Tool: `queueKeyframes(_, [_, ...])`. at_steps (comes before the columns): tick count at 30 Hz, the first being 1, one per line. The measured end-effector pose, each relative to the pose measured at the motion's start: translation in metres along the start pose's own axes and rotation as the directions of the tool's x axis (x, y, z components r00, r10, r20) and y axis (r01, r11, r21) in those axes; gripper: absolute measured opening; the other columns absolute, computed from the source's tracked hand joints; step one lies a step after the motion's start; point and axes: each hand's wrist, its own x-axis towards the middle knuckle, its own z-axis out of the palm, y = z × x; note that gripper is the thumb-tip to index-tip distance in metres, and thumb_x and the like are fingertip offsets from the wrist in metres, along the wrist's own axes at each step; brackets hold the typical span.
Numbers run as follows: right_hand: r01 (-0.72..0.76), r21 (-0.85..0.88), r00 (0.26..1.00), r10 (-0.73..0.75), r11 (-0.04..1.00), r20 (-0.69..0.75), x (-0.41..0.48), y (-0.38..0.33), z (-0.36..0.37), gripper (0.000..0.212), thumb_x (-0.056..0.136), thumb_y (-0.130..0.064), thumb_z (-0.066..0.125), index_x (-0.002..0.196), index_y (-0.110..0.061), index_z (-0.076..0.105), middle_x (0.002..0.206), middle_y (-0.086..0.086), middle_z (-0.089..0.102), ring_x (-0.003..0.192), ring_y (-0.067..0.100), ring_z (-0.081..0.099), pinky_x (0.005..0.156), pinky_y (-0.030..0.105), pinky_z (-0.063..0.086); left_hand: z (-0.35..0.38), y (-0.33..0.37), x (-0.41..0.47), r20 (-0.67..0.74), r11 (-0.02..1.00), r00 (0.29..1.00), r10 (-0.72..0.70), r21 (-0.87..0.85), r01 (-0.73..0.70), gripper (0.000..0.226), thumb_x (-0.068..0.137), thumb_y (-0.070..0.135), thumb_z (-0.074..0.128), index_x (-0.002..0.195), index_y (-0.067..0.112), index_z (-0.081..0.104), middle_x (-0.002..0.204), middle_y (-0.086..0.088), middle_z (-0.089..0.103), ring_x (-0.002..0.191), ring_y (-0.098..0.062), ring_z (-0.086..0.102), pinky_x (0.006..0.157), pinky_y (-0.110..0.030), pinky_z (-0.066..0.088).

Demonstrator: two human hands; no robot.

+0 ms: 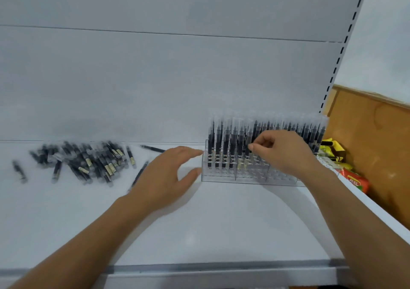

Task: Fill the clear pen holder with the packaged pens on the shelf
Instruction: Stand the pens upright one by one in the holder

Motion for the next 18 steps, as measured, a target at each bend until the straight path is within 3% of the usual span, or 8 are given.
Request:
queueKeyframes(5, [0.119,0.027,0.990,-0.121,0.992,0.075,0.001,-0.062,0.009,0.013,0.091,-0.044,0.061,0.088,-0.033,0.068,0.080,-0.019,0.066,0.079,0.003,0.061,0.074,0.027,0.050,-0.034,-0.037,-0.033,-0.033,0.962,0.974,-0.225,0.152,0.227,0.033,0.092,0.041,0.056,0.125,0.034,0.059,0.116,0.022,0.059,0.108,-0.003,0.056,0.081,-0.019,0.038])
queueKeyframes(11, [0.311,-0.098,0.933,-0.284,0.945,0.218,0.025,-0.150,0.073,0.019,0.094,-0.038,0.053,0.103,-0.030,0.067,0.107,-0.008,0.068,0.101,0.019,0.061,0.083,0.031,0.048,-0.041,-0.052,-0.055,-0.026,0.894,0.921,-0.390,0.229,0.385,0.030,0.087,0.048,0.058,0.111,0.031,0.066,0.105,0.015,0.061,0.101,-0.010,0.055,0.075,-0.026,0.043])
queueKeyframes(14, [0.327,-0.232,0.928,-0.265,0.916,0.262,0.049,-0.174,0.109,0.027,0.095,-0.031,0.049,0.118,-0.023,0.062,0.118,0.001,0.061,0.106,0.027,0.058,0.077,0.030,0.039,-0.038,-0.055,-0.055,-0.033,0.877,0.904,-0.425,0.231,0.421,0.033,0.086,0.048,0.058,0.110,0.028,0.065,0.104,0.010,0.061,0.103,-0.014,0.055,0.079,-0.030,0.047])
queueKeyframes(18, [0.261,-0.288,0.938,-0.172,0.921,0.301,0.068,-0.183,0.139,0.026,0.093,-0.025,0.052,0.114,-0.013,0.058,0.116,0.007,0.057,0.105,0.029,0.059,0.076,0.032,0.039,-0.037,-0.057,-0.056,-0.070,0.870,0.899,-0.433,0.230,0.437,0.030,0.090,0.042,0.055,0.113,0.025,0.064,0.104,0.009,0.060,0.101,-0.012,0.053,0.081,-0.026,0.046])
